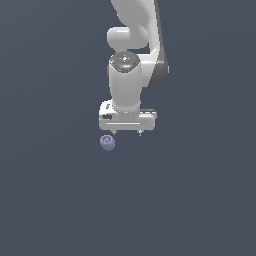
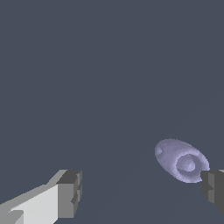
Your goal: Pick up the object and move it to a goal position.
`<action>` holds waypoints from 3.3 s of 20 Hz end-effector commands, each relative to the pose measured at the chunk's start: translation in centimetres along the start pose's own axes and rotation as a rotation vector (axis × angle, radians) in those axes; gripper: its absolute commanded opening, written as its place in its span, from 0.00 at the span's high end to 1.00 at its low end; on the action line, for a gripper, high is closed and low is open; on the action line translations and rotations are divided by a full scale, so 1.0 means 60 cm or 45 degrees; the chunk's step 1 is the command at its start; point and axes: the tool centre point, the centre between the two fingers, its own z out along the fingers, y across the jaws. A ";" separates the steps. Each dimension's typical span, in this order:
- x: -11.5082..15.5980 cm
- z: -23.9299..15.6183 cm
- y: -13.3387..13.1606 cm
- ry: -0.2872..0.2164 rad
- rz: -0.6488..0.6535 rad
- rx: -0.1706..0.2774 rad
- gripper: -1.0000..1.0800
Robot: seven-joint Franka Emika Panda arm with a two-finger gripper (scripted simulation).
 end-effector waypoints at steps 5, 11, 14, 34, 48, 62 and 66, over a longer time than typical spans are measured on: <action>0.000 -0.004 -0.002 0.008 -0.007 -0.005 0.04; 0.001 -0.014 -0.009 0.025 -0.010 -0.015 0.04; 0.001 -0.013 -0.008 0.024 -0.013 -0.015 0.04; -0.009 0.023 0.038 0.016 -0.376 -0.024 0.04; -0.025 0.062 0.087 0.005 -0.790 -0.029 0.04; -0.045 0.100 0.133 -0.003 -1.206 -0.027 0.04; -0.051 0.111 0.145 -0.005 -1.325 -0.026 0.04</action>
